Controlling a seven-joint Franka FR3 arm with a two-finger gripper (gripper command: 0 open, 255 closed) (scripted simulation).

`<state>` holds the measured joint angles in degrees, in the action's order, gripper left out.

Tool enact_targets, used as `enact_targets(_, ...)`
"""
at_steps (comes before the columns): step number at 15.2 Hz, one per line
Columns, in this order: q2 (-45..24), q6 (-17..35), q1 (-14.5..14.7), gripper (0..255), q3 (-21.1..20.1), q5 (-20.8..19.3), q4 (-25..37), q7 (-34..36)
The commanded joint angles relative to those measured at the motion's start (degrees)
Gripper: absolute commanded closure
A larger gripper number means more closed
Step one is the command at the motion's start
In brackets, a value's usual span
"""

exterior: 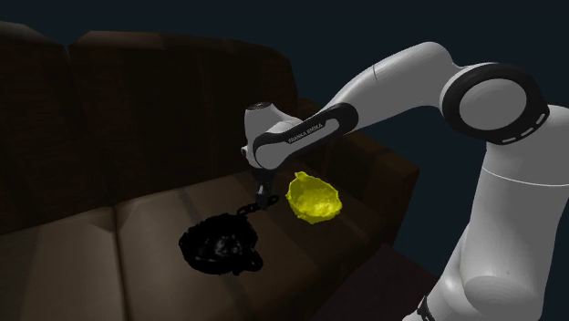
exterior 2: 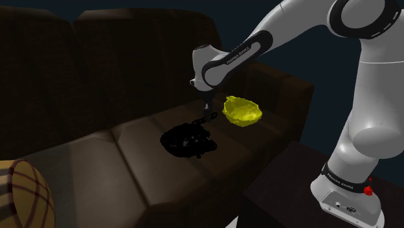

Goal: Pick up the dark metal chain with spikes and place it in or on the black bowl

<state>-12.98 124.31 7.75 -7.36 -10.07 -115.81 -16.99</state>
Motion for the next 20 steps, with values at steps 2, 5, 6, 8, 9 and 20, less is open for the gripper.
enact_targets(2, 0.0, 0.0, 0.0, 255, 0.0, 0.0, 0.0, 0.0)
enact_targets(5, 0.4, -0.7, 0.0, 255, 0.0, 0.1, 0.3, -0.1)
enact_targets(6, 0.8, -1.3, 0.0, 255, -0.1, 0.3, 0.5, -0.3)
enact_targets(8, 1.6, -2.7, 0.0, 255, -0.1, 0.5, 1.1, -0.6)
enact_targets(9, 2.0, -3.4, -0.1, 255, -0.2, 0.6, 1.5, -0.7)
enact_targets(20, 5.4, -11.0, -0.1, 255, -0.4, 1.7, 5.8, -2.1)
